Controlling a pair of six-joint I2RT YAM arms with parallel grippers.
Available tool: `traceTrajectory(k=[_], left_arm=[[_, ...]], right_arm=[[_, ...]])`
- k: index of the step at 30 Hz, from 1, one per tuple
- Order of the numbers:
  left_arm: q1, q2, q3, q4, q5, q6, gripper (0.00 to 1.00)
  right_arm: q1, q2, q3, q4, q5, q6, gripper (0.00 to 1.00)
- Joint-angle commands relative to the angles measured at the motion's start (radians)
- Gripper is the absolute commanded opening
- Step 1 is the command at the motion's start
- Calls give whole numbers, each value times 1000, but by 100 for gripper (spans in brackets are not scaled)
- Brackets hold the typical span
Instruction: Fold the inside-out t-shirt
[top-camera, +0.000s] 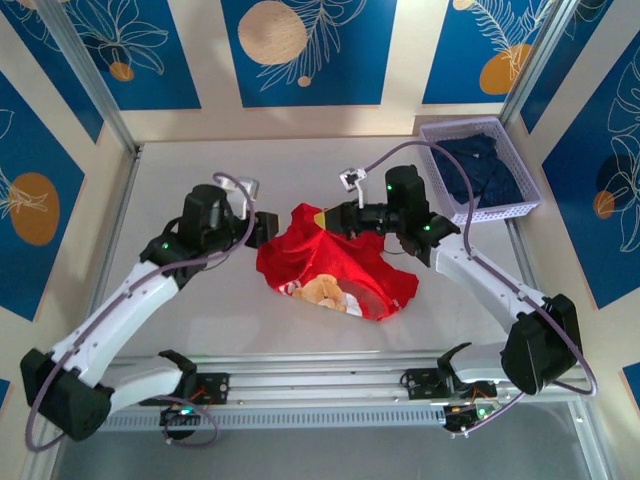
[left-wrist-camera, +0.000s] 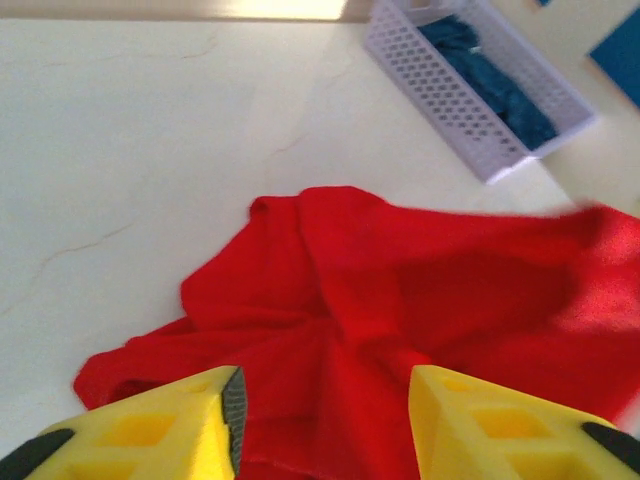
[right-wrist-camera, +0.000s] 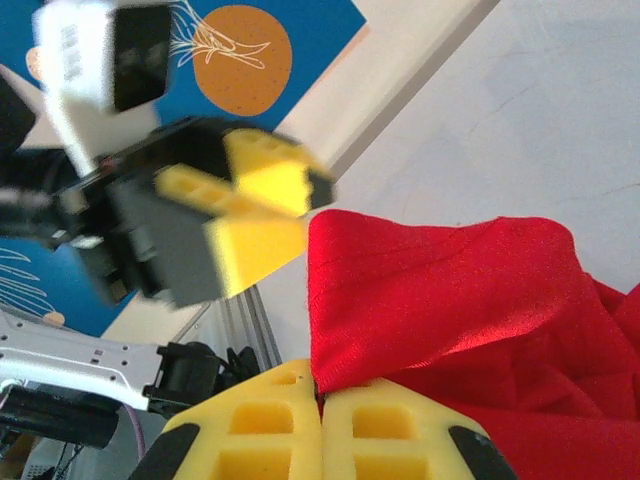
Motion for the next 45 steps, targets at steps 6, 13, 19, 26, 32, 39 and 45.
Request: traceTrajectory(k=[6, 13, 19, 26, 32, 39, 45], left_arm=[[-63, 21, -25, 158, 345, 58, 52], [-62, 126, 43, 176, 383, 187, 52], [-61, 193, 57, 245, 409, 215, 53], [-61, 272, 98, 280, 507, 225, 35], [-63, 253, 90, 275, 501, 176, 4], [-108, 196, 184, 73, 278, -64, 0], [-150, 163, 232, -23, 114, -174, 0]], right_arm=[[-32, 0, -32, 83, -144, -15, 0], [-50, -18, -46, 66, -181, -60, 0], [-60, -26, -54, 57, -200, -75, 0], [-77, -42, -66, 64, -208, -76, 0], [-94, -55, -52, 1, -149, -103, 0], [16, -32, 139, -404, 486, -211, 22], [97, -127, 82, -423, 631, -306, 41]])
